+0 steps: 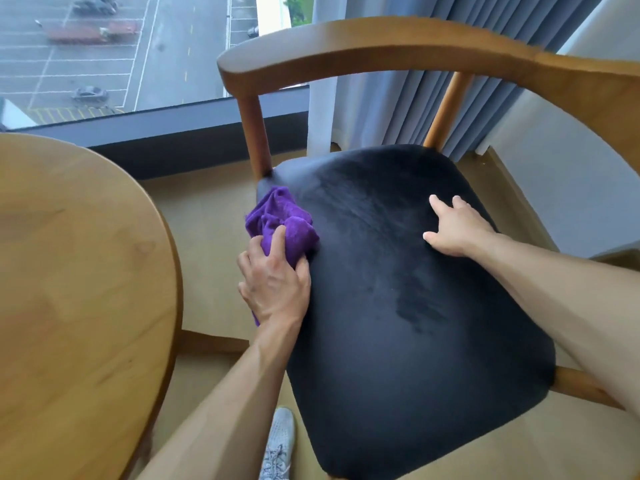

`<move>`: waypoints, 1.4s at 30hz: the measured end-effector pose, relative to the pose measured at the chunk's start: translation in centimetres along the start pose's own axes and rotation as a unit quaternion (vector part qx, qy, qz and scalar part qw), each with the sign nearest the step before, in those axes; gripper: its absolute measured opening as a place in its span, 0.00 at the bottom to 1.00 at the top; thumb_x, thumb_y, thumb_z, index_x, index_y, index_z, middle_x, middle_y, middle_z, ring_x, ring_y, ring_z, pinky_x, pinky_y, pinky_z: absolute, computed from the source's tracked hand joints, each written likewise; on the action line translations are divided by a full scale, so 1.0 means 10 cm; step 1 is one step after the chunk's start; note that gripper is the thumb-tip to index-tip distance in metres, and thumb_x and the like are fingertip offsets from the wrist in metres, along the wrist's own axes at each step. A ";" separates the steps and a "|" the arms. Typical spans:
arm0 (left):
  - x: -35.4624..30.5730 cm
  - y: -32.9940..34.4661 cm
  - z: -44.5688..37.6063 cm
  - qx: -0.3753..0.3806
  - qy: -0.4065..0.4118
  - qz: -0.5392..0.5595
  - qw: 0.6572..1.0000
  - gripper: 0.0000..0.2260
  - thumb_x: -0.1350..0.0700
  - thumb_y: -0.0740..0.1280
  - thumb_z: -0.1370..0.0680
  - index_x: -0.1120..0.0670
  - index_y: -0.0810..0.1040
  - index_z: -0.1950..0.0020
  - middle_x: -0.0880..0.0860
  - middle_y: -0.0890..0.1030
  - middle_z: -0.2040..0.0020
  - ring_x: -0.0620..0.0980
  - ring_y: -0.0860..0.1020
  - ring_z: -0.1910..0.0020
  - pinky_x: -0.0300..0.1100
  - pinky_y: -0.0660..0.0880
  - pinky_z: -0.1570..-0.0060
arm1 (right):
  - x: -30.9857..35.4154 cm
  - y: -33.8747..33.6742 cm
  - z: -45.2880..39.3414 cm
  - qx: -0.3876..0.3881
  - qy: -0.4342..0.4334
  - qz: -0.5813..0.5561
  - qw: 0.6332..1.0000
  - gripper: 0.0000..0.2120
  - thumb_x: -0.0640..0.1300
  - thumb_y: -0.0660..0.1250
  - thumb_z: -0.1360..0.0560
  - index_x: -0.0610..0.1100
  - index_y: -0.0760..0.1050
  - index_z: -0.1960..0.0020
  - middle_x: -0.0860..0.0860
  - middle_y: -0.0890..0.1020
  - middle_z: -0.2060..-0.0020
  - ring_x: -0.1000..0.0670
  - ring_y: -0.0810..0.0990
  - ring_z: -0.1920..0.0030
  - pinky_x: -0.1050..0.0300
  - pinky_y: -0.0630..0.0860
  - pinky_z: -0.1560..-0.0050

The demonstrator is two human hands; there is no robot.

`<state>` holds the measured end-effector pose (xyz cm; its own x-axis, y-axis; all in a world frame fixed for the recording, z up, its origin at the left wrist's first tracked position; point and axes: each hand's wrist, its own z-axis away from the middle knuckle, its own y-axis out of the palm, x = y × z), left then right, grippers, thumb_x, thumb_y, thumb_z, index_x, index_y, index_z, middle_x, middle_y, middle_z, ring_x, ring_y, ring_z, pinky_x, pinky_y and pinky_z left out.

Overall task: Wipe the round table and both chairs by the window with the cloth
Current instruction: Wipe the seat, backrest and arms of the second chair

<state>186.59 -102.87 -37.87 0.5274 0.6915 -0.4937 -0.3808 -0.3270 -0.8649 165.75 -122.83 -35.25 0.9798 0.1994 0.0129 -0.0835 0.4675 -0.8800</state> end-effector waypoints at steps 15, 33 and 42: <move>-0.72 0.51 -0.76 0.033 0.169 -0.124 0.977 0.28 0.34 0.56 0.22 0.40 0.63 0.23 0.54 0.60 0.20 0.57 0.54 0.21 0.66 0.52 0.27 | 0.05 0.11 -0.02 -0.008 0.011 -0.002 1.000 0.38 0.48 0.60 0.23 0.53 0.43 0.19 0.42 0.45 0.20 0.40 0.45 0.20 0.43 0.59 0.26; -0.39 0.32 -0.86 -0.016 0.169 -0.110 0.979 0.22 0.38 0.60 0.21 0.45 0.71 0.30 0.51 0.70 0.28 0.56 0.65 0.29 0.58 0.64 0.36 | 0.11 0.23 0.05 -0.042 0.037 -0.015 0.998 0.36 0.52 0.56 0.23 0.52 0.43 0.19 0.42 0.43 0.20 0.40 0.43 0.20 0.37 0.57 0.25; -0.57 0.44 0.15 0.056 0.447 -0.179 0.875 0.23 0.34 0.61 0.24 0.45 0.73 0.35 0.49 0.75 0.37 0.56 0.71 0.43 0.52 0.68 0.50 | 0.16 0.27 0.08 -0.059 0.037 -0.018 0.997 0.37 0.55 0.58 0.21 0.52 0.43 0.19 0.41 0.43 0.20 0.39 0.43 0.20 0.35 0.58 0.26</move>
<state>180.77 -107.30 -38.77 0.9922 -0.0599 -0.1092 -0.1145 -0.0930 -0.9891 166.92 -120.61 -37.24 0.9929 0.1179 0.0144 -0.0303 0.3684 -0.9292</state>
